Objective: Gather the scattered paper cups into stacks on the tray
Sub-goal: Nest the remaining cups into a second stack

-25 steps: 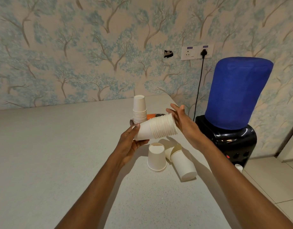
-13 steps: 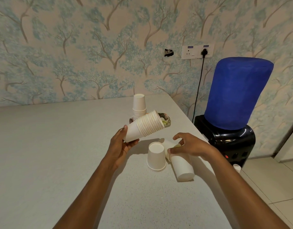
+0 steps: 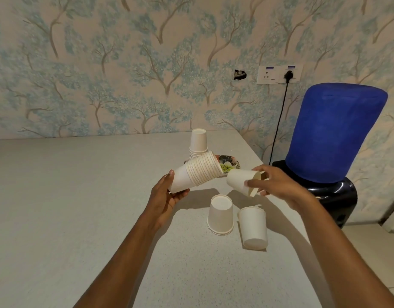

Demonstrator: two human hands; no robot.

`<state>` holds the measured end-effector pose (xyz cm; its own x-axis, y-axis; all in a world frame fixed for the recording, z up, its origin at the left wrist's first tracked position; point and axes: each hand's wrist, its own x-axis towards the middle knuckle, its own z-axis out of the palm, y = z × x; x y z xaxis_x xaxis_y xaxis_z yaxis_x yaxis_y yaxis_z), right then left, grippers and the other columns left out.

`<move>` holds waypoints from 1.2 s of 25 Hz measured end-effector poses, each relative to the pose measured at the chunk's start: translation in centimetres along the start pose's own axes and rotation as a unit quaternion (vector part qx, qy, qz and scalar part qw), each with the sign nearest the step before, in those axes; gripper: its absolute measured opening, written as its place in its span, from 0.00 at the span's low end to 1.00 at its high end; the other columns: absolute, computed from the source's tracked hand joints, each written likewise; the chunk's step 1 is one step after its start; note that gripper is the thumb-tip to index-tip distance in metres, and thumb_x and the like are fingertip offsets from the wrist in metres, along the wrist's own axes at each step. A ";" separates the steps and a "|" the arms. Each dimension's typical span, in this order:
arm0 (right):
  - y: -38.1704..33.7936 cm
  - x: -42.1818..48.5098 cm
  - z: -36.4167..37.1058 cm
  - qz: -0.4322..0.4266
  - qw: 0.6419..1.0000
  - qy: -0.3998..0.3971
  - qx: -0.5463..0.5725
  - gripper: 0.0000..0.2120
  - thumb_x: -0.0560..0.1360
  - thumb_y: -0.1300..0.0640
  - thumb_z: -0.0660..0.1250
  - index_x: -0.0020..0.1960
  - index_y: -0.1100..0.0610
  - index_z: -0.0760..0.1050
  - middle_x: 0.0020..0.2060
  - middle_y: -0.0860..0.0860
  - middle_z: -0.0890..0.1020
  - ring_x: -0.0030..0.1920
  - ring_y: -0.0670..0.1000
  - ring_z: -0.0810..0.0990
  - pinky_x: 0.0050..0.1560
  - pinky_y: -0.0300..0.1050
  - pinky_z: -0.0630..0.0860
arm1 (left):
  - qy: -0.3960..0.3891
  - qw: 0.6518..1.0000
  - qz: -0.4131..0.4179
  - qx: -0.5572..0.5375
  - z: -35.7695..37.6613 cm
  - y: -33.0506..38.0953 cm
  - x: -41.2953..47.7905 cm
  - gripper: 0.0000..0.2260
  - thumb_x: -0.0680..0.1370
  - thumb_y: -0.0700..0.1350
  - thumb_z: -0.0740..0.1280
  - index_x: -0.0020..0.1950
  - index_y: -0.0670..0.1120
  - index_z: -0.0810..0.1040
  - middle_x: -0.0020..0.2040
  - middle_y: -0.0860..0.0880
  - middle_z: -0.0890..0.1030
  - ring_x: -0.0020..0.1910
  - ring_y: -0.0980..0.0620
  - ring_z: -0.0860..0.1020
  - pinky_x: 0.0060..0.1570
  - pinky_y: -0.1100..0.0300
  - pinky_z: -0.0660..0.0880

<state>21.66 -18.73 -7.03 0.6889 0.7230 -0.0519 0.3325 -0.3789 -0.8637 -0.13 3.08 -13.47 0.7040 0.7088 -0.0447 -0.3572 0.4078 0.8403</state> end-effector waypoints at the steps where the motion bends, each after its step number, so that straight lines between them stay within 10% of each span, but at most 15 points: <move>1: -0.3 0.1 -0.7 -0.018 0.999 0.017 0.035 0.21 0.69 0.54 0.76 0.59 0.53 0.74 0.50 0.54 0.81 0.47 0.53 0.82 0.46 0.47 0.79 | 0.000 1.000 0.001 0.002 -0.2 0.1 0.0 0.19 0.72 0.53 0.71 0.59 0.48 0.75 0.61 0.39 0.74 0.57 0.39 0.79 0.44 0.55 0.82; 6: -2.2 -0.2 -2.0 -0.112 0.970 0.001 0.218 0.29 0.63 0.49 0.76 0.60 0.57 0.74 0.55 0.57 0.80 0.51 0.52 0.82 0.47 0.45 0.80 | 0.003 1.000 0.004 0.019 -0.5 0.4 -0.1 0.24 0.70 0.54 0.71 0.63 0.46 0.74 0.61 0.38 0.74 0.56 0.39 0.80 0.44 0.55 0.82; 26: -3.8 0.2 4.3 -0.156 0.983 -0.071 0.064 0.31 0.60 0.33 0.73 0.60 0.43 0.75 0.55 0.41 0.82 0.55 0.38 0.80 0.51 0.36 0.75 | -0.038 0.998 -0.018 0.043 -0.5 0.2 -1.6 0.21 0.72 0.54 0.70 0.62 0.45 0.76 0.63 0.37 0.74 0.55 0.42 0.80 0.45 0.54 0.81; 30: -3.4 -0.5 4.1 -0.157 0.980 -0.111 0.054 0.13 0.72 0.35 0.64 0.53 0.35 0.77 0.55 0.37 0.81 0.56 0.36 0.78 0.48 0.27 0.73 | -0.036 0.999 -0.014 0.032 -0.7 0.2 -1.7 0.24 0.72 0.55 0.70 0.63 0.43 0.75 0.63 0.36 0.74 0.52 0.44 0.82 0.45 0.54 0.81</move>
<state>17.49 -15.44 -6.10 0.4020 0.9066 0.1280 0.4282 -0.0626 -0.9015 -1.82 2.39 -13.61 0.7564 0.6533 -0.0325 -0.2981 0.3885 0.8719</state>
